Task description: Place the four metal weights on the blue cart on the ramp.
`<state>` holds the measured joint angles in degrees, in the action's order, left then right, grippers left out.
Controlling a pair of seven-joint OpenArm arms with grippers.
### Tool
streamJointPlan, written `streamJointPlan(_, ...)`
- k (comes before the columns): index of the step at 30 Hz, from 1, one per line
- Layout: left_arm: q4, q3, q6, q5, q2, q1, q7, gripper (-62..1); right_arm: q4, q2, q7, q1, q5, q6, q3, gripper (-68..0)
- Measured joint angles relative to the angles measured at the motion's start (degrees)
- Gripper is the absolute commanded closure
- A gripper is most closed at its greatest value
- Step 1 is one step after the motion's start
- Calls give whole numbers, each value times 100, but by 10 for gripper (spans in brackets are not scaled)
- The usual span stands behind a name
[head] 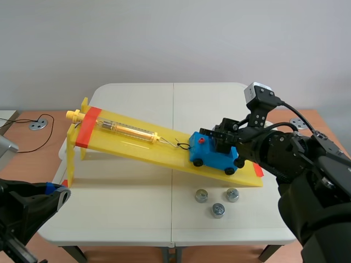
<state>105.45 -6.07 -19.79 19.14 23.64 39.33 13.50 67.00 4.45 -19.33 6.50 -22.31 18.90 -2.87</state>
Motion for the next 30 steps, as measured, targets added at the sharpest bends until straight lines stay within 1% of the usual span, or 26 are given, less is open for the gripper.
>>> streamJointPlan(2, 0, 0, 0, 0, 0, 0, 0, -36, 0, 0, 0, 0, 0, 55, -2, -243)
streamJointPlan(4, 0, 0, 0, 0, 0, 0, 0, -36, 4, 0, -2, -2, 0, 223, -24, -278)
streamJointPlan(6, 0, 0, 0, 0, 0, 0, 0, -36, 87, 0, -24, -26, 2, 435, -90, -292)
streamJointPlan(8, 0, 0, 0, 0, 0, 0, 0, -36, 339, -4, -63, -111, 2, 590, -160, -297)
streamJointPlan(11, 0, 0, 0, 0, 0, 0, 0, -36, 968, -105, -140, -343, 0, 691, -195, -307)
streamJointPlan(15, 0, 0, 0, 0, 0, 0, 0, -36, 1930, -470, -238, -756, -4, 732, -195, -310)
streamJointPlan(20, 0, 0, 0, 0, 0, 0, 0, -36, 2857, -1073, -402, -1357, -168, 734, -195, -310)
streamJointPlan(26, 0, 0, 0, 0, 0, 0, 0, -36, 3615, -1716, -684, -2140, -409, 754, -195, -310)
streamJointPlan(30, 0, 0, 0, 0, 0, 0, 0, -36, 3963, -2044, -841, -2608, -433, 758, -192, -310)
